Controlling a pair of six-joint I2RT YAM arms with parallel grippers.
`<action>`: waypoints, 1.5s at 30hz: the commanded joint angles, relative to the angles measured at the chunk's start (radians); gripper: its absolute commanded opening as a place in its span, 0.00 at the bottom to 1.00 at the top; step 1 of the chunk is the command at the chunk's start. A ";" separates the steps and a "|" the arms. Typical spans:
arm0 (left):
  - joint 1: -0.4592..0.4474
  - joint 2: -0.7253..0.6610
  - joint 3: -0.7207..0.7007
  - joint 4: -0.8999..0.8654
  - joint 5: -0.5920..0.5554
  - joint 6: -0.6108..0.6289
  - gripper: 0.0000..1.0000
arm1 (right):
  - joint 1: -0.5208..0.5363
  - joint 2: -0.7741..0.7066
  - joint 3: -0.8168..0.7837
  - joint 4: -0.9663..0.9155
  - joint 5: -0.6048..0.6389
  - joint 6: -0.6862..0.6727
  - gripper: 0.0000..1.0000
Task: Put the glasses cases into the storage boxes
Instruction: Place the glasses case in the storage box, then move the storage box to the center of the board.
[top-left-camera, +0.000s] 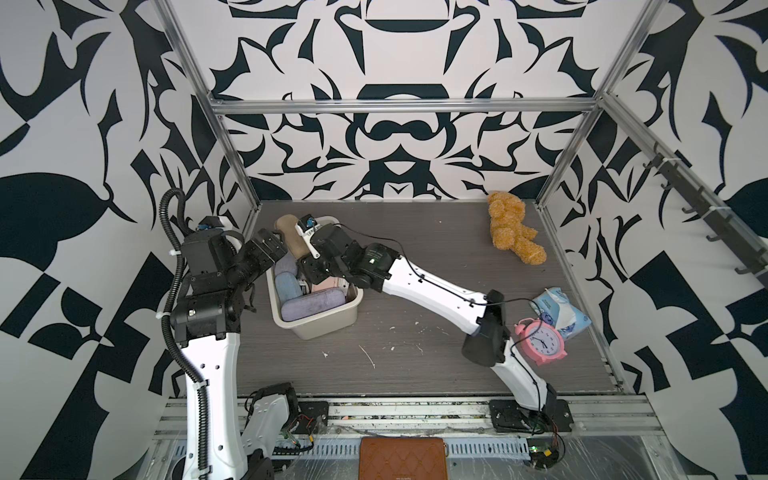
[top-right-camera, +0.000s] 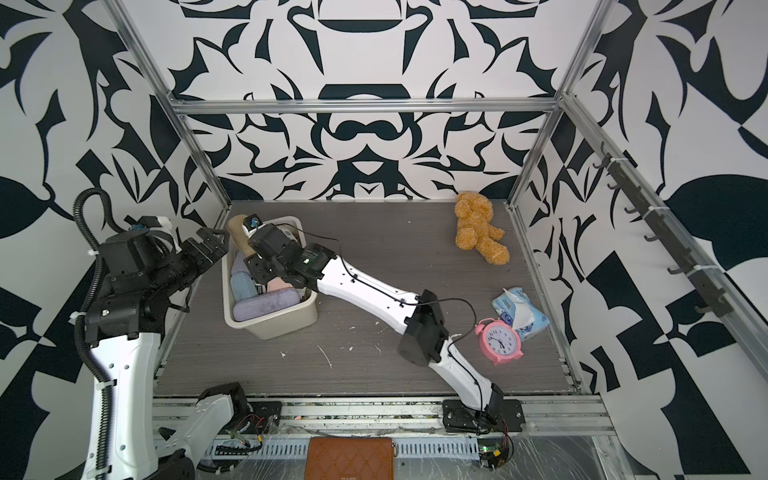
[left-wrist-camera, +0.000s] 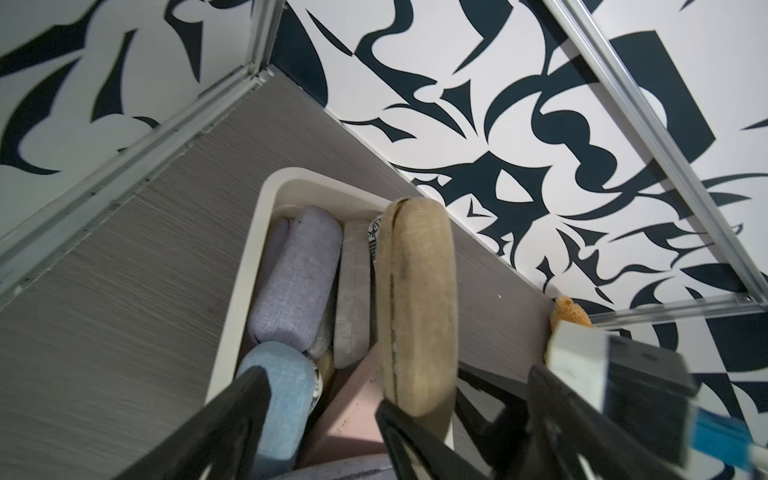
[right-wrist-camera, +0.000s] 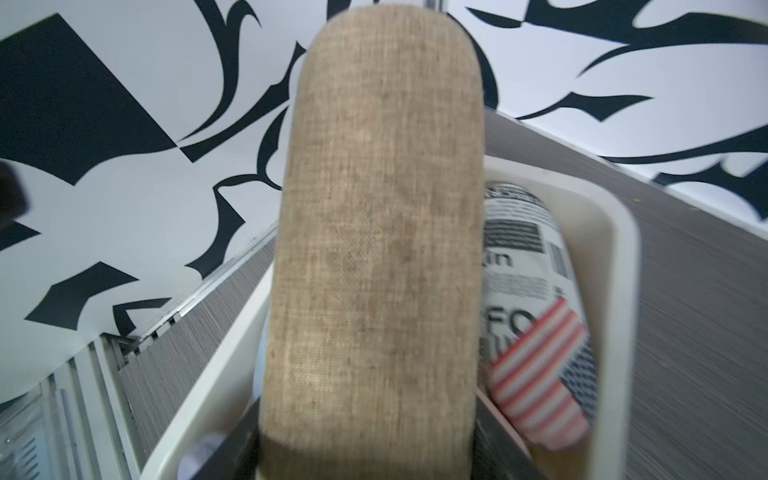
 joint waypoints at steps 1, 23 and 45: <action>0.039 -0.020 -0.021 -0.022 -0.018 -0.009 0.99 | -0.011 0.109 0.208 -0.118 -0.050 0.016 0.58; 0.044 -0.091 -0.171 -0.045 -0.085 0.023 0.99 | -0.047 -0.320 -0.345 -0.057 0.095 -0.019 0.66; 0.095 -0.095 -0.435 0.105 -0.001 -0.084 0.64 | -0.132 -0.401 -0.720 0.085 -0.025 0.130 0.15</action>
